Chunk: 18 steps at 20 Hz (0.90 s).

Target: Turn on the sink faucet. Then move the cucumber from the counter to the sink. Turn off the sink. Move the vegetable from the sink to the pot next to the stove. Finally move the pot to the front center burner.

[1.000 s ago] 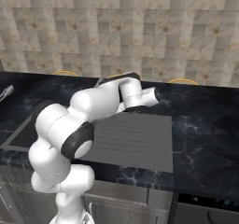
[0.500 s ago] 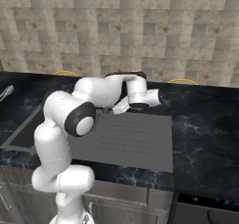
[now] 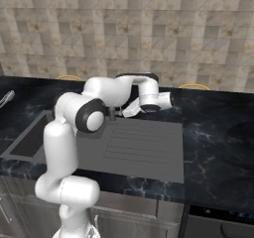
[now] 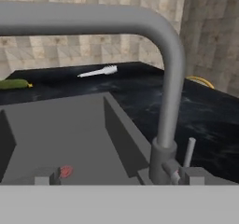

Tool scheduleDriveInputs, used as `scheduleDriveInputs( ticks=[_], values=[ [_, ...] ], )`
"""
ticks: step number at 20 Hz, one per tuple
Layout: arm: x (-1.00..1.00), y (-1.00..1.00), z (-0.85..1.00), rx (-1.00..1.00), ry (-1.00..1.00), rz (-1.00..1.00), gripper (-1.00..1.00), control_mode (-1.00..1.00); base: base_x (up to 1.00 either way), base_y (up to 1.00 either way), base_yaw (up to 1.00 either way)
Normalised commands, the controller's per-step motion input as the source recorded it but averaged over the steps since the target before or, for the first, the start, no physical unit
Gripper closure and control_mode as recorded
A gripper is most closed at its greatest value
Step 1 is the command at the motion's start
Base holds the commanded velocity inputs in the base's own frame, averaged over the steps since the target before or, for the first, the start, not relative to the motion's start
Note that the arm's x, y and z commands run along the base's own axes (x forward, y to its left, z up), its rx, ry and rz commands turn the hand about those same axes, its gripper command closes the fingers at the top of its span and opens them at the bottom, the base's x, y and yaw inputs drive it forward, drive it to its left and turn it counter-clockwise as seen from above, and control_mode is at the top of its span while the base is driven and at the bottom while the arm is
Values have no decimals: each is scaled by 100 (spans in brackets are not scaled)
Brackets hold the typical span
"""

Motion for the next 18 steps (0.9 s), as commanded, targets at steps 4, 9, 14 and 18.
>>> scheduleDriveInputs(
  ticks=[4,9,14,18],
  values=[
    [15,30,-14,0,2,-4,-100,-100,0,0,0],
    [16,27,-10,0,5,-2,-100,-100,0,0,0],
    [23,16,-11,0,3,0,-100,-100,0,0,0],
    [27,1,-19,0,0,0,-100,-100,0,0,0]
  ],
)
